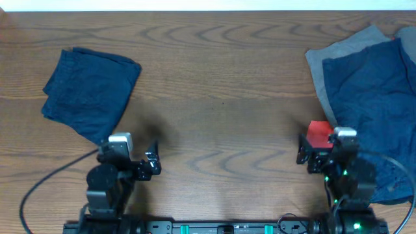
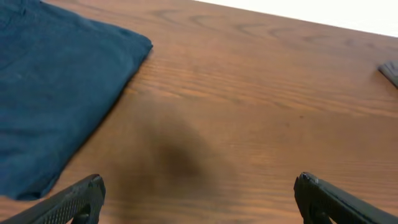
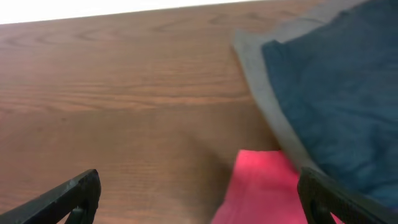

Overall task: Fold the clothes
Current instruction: 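Move the right gripper onto the dark blue shorts edge in the pile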

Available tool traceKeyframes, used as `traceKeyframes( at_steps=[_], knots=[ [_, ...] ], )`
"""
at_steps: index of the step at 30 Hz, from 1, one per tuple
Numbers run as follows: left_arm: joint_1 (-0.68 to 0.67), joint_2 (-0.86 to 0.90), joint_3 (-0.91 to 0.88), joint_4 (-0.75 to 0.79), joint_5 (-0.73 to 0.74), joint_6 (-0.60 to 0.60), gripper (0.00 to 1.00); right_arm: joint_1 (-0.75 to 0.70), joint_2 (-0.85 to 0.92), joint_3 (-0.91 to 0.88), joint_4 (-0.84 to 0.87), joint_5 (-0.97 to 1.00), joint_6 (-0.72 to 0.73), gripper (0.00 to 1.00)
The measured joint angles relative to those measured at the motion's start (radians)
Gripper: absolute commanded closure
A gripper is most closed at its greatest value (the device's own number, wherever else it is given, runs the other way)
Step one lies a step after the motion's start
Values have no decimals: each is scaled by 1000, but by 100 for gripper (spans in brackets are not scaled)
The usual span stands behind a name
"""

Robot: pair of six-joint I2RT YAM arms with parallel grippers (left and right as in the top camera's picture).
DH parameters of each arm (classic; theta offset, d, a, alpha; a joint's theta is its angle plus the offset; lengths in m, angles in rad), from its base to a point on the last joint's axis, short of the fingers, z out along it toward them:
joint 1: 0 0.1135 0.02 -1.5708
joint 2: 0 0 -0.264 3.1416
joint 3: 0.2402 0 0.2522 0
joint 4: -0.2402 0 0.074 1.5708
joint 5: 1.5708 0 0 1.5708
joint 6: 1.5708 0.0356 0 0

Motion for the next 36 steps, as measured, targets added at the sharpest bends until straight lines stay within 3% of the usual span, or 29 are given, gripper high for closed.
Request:
traceKeyframes(
  at_steps=[5, 11, 17, 22, 28, 36],
  knots=[
    [0, 172, 164, -106, 0, 0, 2, -3, 253, 191, -129, 59, 1, 1],
    [0, 325, 273, -208, 4, 0, 2, -3, 465, 312, -118, 63, -1, 1],
    [0, 391, 281, -212, 8, 0, 2, -24, 611, 338, -19, 237, 18, 1],
    [0, 418, 281, -213, 9, 0, 2, -109, 817, 338, 4, 375, 60, 8],
    [0, 430, 281, -213, 11, 0, 2, -166, 995, 338, 55, 431, 84, 13],
    [0, 432, 281, -212, 12, 0, 2, -193, 1075, 338, 112, 446, 92, 18]
  ],
)
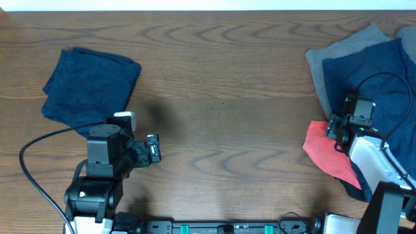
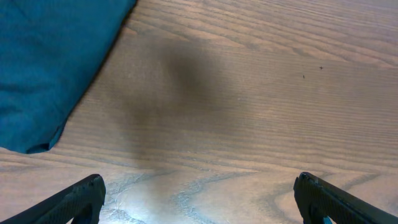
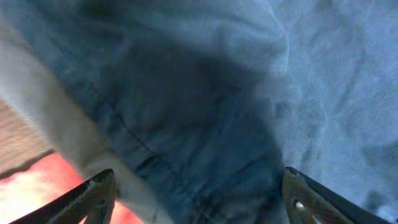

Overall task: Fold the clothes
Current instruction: 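Move the right gripper onto the dark blue shorts edge in the pile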

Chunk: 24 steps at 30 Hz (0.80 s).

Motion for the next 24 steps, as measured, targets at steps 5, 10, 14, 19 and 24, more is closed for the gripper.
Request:
traceKeyframes(
  at_steps=[5, 10, 14, 19, 24],
  knots=[
    [0, 0, 0, 0, 0, 0, 2, -16, 26, 0, 11, 1, 10, 21],
    [0, 0, 0, 0, 0, 0, 2, -29, 39, 0, 22, 0, 20, 27],
    [0, 0, 0, 0, 0, 0, 2, -31, 40, 0, 33, 1, 24, 31],
    [0, 0, 0, 0, 0, 0, 2, -31, 21, 0, 36, 12, 30, 41],
    [0, 0, 0, 0, 0, 0, 2, -31, -38, 0, 37, 24, 36, 48]
  ],
)
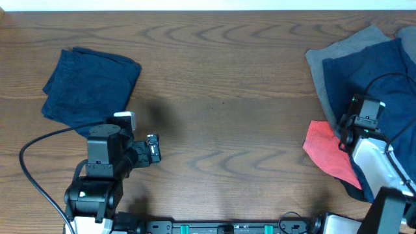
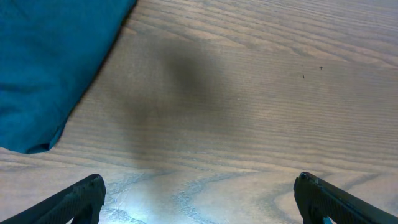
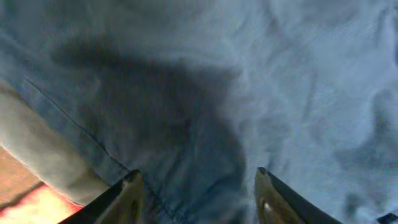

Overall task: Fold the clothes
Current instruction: 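Move the right gripper onto the dark blue shorts edge in the pile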

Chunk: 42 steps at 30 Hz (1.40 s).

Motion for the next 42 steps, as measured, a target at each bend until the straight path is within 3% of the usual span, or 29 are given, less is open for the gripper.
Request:
traceKeyframes(
  at_steps=[2, 5, 7, 16, 29, 34, 42],
  knots=[
    [0, 0, 0, 0, 0, 0, 2, 0, -10, 0, -8, 0, 1, 47],
    [0, 0, 0, 0, 0, 0, 2, 0, -10, 0, -24, -22, 6, 34],
    [0, 0, 0, 0, 0, 0, 2, 0, -10, 0, -11, -65, -7, 31],
    [0, 0, 0, 0, 0, 0, 2, 0, 19, 0, 136, -242, -123, 31],
    [0, 10, 0, 0, 1, 0, 2, 0, 180, 1, 172, -246, -150, 39],
    [0, 29, 0, 0, 3, 0, 2, 0, 179, 1, 176, -234, -139, 32],
    [0, 53, 0, 0, 3, 0, 2, 0, 146, 1, 153, -296, -130, 32]
  ],
)
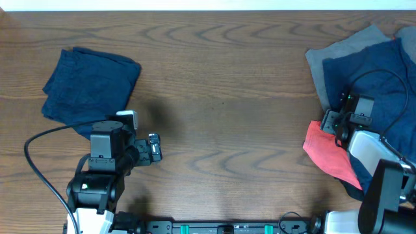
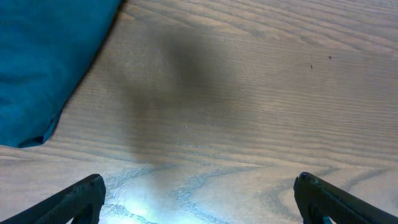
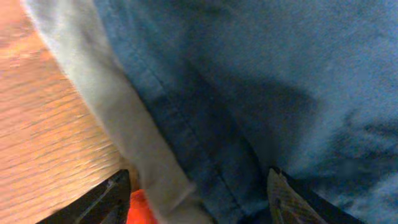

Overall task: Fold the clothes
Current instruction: 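Move the right gripper onto the dark blue shorts edge in the pile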

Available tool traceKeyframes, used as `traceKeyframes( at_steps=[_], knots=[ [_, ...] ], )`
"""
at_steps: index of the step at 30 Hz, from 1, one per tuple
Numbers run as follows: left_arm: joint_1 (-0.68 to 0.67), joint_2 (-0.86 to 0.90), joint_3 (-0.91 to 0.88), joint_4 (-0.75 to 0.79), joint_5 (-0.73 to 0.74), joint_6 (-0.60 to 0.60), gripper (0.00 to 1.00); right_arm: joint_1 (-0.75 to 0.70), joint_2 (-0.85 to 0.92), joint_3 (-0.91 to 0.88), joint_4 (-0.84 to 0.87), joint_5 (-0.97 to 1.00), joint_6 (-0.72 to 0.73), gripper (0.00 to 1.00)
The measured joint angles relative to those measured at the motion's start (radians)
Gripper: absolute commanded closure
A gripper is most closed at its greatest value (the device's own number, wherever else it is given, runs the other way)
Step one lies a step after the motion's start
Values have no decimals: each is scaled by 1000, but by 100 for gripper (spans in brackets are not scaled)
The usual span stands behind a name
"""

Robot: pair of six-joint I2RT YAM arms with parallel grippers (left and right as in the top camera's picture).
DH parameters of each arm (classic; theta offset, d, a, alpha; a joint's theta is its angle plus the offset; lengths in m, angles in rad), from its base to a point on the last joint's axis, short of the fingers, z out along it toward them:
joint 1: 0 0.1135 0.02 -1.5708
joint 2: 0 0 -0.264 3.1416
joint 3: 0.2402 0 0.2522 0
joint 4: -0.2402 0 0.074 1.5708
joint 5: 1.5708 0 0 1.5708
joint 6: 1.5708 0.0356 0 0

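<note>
A folded dark blue garment (image 1: 91,88) lies at the table's far left; its edge (image 2: 43,68) shows in the left wrist view. A pile at the right holds a blue garment (image 1: 377,78), a grey one (image 1: 325,62) under it and a red one (image 1: 328,156). My left gripper (image 1: 151,148) is open over bare wood (image 2: 217,112), right of the folded garment. My right gripper (image 1: 333,123) stands open at the pile's left edge, its fingers (image 3: 102,202) straddling the grey hem (image 3: 124,124) and blue fabric (image 3: 280,81).
Wooden table (image 1: 221,97) between the two cloth areas. A black cable (image 1: 39,146) loops by the left arm; another cable (image 1: 370,81) arcs over the pile. The arms' base bar (image 1: 227,227) runs along the near edge.
My right gripper has shifted left from over the blue fabric to the pile's left edge, where grey hem, red cloth and wood now show. The left gripper barely moved.
Both grippers began open near the front edge, the right one beside the red cloth. Then the right gripper was out over the blue garment in the pile, the left over wood by the folded garment. Now the right is at the pile's left hem.
</note>
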Motion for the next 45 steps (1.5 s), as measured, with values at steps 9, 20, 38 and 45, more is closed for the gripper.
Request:
traceKeyframes(
  at_steps=[9, 20, 38, 45],
  knots=[
    [0, 0, 0, 0, 0, 0, 2, 0, -268, 6, -376, 47, 69, 35],
    [0, 0, 0, 0, 0, 0, 2, 0, -340, -4, -580, 249, 235, 36],
    [0, 0, 0, 0, 0, 0, 2, 0, -279, -11, -569, 313, 262, 41],
    [0, 0, 0, 0, 0, 0, 2, 0, -219, -16, -556, 314, 262, 43]
  ],
)
